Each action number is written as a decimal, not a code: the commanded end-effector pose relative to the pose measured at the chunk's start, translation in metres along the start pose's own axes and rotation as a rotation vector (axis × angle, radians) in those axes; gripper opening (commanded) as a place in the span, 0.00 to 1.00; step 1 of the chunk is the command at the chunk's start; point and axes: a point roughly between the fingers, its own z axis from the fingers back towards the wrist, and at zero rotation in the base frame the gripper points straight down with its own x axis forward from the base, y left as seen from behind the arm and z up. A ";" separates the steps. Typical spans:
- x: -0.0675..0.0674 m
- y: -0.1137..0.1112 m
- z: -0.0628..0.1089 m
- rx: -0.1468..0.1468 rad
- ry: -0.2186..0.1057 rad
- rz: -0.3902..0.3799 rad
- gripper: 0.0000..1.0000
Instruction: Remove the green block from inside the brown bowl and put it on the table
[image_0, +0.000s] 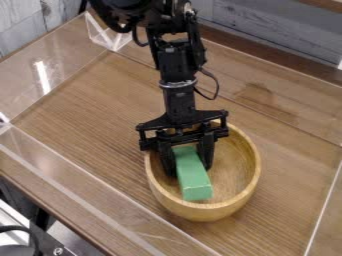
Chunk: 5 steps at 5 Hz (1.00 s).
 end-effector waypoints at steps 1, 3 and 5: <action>0.002 -0.005 0.022 -0.041 -0.049 -0.032 0.00; -0.002 -0.003 0.031 -0.037 -0.029 -0.060 0.00; -0.004 -0.001 0.044 -0.056 -0.016 -0.083 0.00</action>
